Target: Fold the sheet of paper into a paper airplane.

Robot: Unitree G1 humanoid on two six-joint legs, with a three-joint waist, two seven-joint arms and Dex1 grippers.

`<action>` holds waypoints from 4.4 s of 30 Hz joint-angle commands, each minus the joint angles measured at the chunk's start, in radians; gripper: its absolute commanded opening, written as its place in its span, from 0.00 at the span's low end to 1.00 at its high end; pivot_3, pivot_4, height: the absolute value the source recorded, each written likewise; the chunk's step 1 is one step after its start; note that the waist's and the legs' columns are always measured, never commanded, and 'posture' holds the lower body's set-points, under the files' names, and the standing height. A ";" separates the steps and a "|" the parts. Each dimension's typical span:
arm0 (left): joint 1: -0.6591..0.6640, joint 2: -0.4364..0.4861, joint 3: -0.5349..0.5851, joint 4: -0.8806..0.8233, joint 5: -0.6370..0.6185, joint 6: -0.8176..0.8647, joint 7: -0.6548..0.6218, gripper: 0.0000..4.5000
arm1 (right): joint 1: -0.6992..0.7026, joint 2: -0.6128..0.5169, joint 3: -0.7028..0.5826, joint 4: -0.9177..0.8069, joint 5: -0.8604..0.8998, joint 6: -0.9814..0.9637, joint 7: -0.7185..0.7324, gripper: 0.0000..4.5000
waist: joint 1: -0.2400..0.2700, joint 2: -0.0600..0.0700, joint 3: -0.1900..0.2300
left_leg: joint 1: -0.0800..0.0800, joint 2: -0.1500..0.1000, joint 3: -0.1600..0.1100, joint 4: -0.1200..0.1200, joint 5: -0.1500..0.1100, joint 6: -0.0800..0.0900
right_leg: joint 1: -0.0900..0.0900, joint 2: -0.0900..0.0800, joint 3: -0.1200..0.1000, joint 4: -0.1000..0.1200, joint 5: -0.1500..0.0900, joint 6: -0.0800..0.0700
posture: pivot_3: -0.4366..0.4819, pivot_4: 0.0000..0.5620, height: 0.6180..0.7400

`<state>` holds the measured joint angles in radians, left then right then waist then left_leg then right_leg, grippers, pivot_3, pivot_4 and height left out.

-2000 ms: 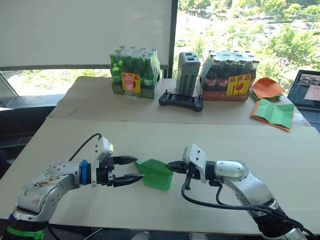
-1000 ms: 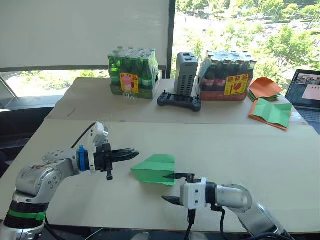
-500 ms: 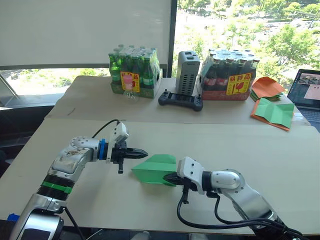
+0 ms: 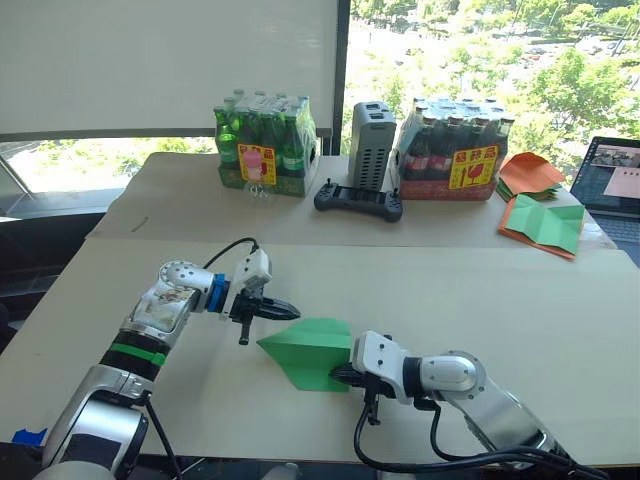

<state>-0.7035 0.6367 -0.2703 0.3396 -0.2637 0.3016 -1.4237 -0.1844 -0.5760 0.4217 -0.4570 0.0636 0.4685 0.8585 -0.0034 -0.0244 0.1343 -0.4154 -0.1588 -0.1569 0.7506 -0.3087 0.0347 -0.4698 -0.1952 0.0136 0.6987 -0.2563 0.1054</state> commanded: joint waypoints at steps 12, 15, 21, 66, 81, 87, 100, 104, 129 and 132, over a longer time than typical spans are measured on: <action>0.061 -0.007 -0.036 -0.140 0.025 -0.005 -0.059 0.00 | 0.015 -0.011 0.002 -0.052 0.007 0.047 -0.001 0.01 | -0.006 0.000 0.000 | 0.000 0.000 0.000 0.000 0.000 0.000 | 0.000 0.000 0.000 0.001 0.000 0.000 | 0.48 0.27 0.47; 0.073 -0.005 -0.039 -0.142 0.033 -0.013 -0.058 0.00 | 0.014 -0.011 0.003 -0.052 0.005 0.051 -0.004 0.01 | -0.007 0.000 0.000 | 0.000 0.000 0.000 0.000 0.000 0.000 | 0.000 0.000 0.000 0.001 0.000 0.000 | 0.48 0.27 0.47; 0.111 0.017 -0.040 -0.250 0.004 0.041 -0.077 0.00 | 0.015 -0.004 0.007 -0.049 0.002 0.066 -0.011 0.01 | -0.008 0.000 0.000 | 0.000 0.000 0.000 0.001 0.000 0.000 | 0.000 0.000 0.000 0.001 0.000 0.000 | 0.48 0.27 0.47; 0.452 0.095 0.006 -0.557 0.002 0.103 0.149 0.00 | -0.176 0.016 -0.203 0.021 0.346 0.428 -0.105 0.60 | -0.008 0.000 0.000 | 0.000 0.000 0.000 0.001 0.000 0.000 | 0.001 -0.002 0.000 0.001 0.000 0.000 | 0.48 0.27 0.47; 0.436 0.101 -0.002 -0.553 0.007 0.092 0.148 0.00 | -0.174 0.077 -0.189 0.093 0.417 0.486 -0.085 0.81 | -0.008 0.000 0.000 | 0.000 0.000 0.000 0.001 0.000 0.000 | 0.001 -0.002 0.000 0.001 0.000 0.000 | 0.48 0.27 0.47; 0.430 0.101 -0.001 -0.548 0.008 0.089 0.149 0.00 | -0.175 0.088 -0.203 0.112 0.443 0.502 -0.081 0.55 | -0.009 0.000 0.000 | 0.000 0.000 0.000 0.001 0.000 0.000 | 0.001 -0.002 0.000 0.001 0.000 0.000 | 0.48 0.27 0.47; 0.432 0.109 0.003 -0.553 0.005 0.091 0.148 0.00 | -0.167 0.096 -0.218 0.098 0.463 0.479 -0.081 0.00 | -0.009 0.000 0.000 | 0.000 0.000 0.000 0.001 0.000 0.000 | 0.001 -0.002 0.000 0.001 0.000 0.000 | 0.48 0.27 0.47; 0.435 0.115 0.004 -0.556 0.004 0.093 0.148 0.00 | -0.120 0.060 -0.185 0.018 0.405 0.316 -0.033 0.00 | -0.008 0.000 0.000 | 0.000 0.000 0.000 0.001 0.000 0.000 | 0.000 -0.002 0.000 0.001 0.000 0.000 | 0.48 0.27 0.47; 0.430 0.187 0.076 -0.554 -0.049 0.123 0.128 0.00 | -0.014 -0.058 0.031 0.275 -0.241 -0.815 0.000 0.00 | -0.009 0.000 0.000 | 0.001 0.000 0.001 0.001 0.000 0.000 | 0.000 0.001 0.001 0.002 0.000 0.000 | 0.48 0.27 0.47; 0.423 0.211 0.121 -0.566 -0.083 0.149 0.124 0.00 | -0.020 -0.050 0.035 0.290 -0.255 -0.820 -0.001 0.00 | -0.010 0.000 0.000 | 0.001 0.000 0.001 0.001 0.000 0.000 | -0.001 0.001 0.001 0.002 0.000 0.000 | 0.48 0.27 0.47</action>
<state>-0.2698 0.8316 -0.1892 -0.1987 -0.3181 0.4376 -1.2921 -0.1987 -0.6344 0.4483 -0.1730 -0.1780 -0.3353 0.8527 -0.0131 -0.0242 0.1343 -0.4144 -0.1584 -0.1557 0.7514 -0.3086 0.0346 -0.4705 -0.1942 0.0147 0.7012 -0.2564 0.1053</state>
